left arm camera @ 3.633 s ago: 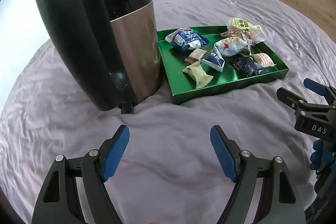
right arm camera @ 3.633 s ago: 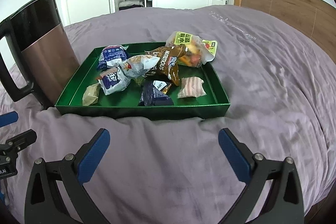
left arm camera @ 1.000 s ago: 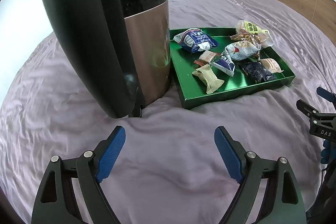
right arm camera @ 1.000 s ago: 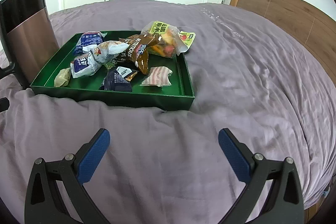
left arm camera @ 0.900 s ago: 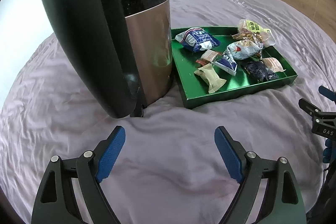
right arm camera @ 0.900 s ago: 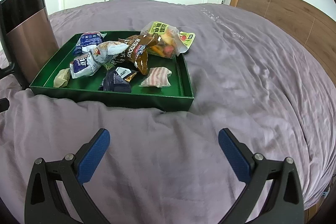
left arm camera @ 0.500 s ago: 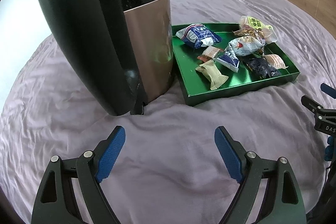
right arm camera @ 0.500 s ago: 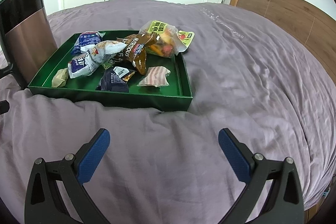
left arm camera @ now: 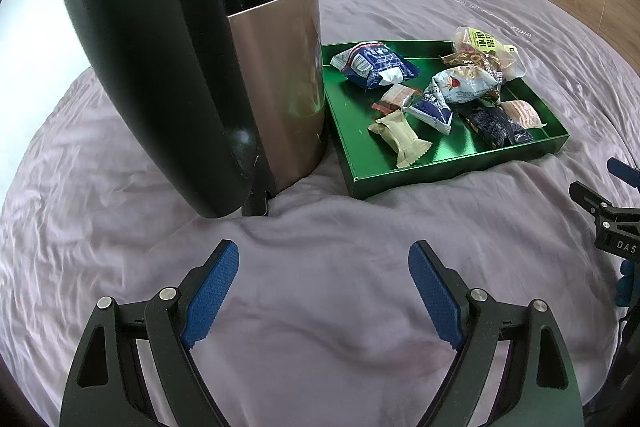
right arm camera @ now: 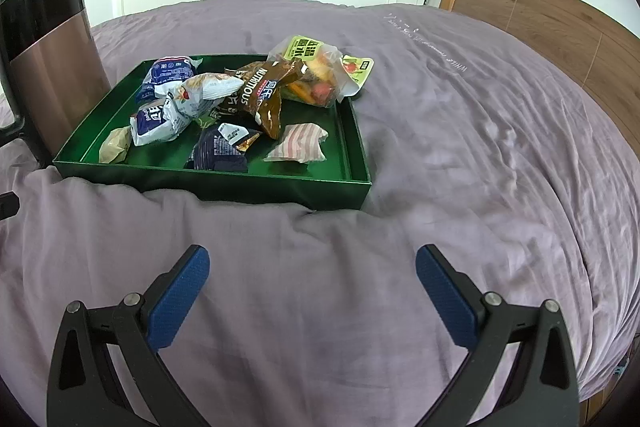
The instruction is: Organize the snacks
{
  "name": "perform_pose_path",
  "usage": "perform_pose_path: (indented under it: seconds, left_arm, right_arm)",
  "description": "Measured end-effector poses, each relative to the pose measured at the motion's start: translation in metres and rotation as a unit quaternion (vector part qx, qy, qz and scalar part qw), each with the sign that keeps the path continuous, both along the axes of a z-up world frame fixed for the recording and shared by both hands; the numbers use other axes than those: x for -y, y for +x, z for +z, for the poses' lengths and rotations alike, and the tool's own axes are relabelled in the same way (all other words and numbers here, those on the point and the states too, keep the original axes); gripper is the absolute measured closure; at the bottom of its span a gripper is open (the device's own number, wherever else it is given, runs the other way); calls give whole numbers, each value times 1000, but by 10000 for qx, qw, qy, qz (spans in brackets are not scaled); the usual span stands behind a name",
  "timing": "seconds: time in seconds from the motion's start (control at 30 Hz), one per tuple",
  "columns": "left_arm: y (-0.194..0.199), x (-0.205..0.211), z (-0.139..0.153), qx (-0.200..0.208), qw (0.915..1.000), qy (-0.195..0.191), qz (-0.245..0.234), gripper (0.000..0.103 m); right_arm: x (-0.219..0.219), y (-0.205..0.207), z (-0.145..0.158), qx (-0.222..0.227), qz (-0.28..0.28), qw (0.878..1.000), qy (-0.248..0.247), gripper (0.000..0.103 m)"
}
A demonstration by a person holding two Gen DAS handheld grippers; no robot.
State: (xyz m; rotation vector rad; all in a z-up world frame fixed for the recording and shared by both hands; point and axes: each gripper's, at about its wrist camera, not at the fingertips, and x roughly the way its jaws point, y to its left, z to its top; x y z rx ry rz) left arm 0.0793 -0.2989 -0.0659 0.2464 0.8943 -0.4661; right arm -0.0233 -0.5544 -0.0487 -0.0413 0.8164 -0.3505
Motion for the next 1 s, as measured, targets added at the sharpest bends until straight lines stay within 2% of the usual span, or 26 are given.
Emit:
perform_pose_path:
  seconds: [1.0]
  left_arm:
    - [1,-1,-2,51,10000,53,-42,20]
  right_arm:
    - [1,2,2,18,35,10000,-33,0]
